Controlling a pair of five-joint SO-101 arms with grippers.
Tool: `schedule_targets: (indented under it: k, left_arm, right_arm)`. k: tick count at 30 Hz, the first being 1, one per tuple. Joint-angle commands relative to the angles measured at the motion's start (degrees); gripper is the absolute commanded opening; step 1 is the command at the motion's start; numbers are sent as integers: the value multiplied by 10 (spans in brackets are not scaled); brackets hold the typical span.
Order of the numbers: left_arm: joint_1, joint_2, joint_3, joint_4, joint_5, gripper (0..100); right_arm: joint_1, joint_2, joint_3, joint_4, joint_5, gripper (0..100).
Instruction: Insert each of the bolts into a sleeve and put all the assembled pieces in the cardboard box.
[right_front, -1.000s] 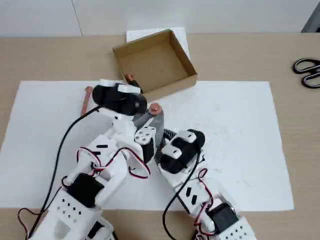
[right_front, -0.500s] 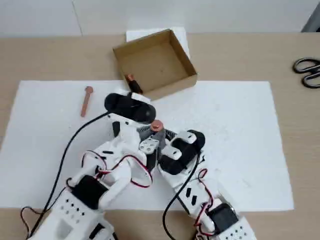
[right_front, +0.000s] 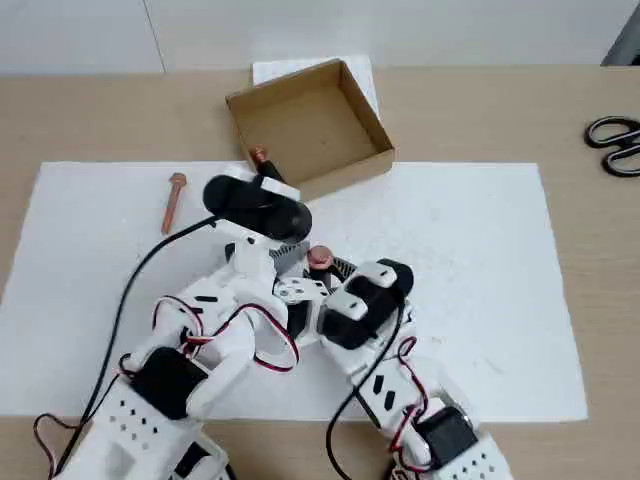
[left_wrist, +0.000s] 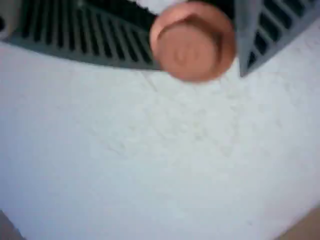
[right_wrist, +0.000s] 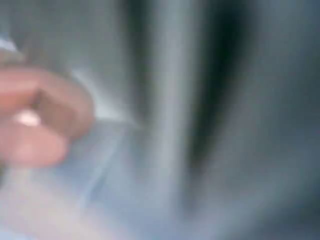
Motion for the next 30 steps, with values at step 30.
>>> schedule_targets:
  k: [30]
  left_arm:
    - [-204,-4,-62,120,-83,449]
  right_arm:
    - [239,322,-379,131,65,4]
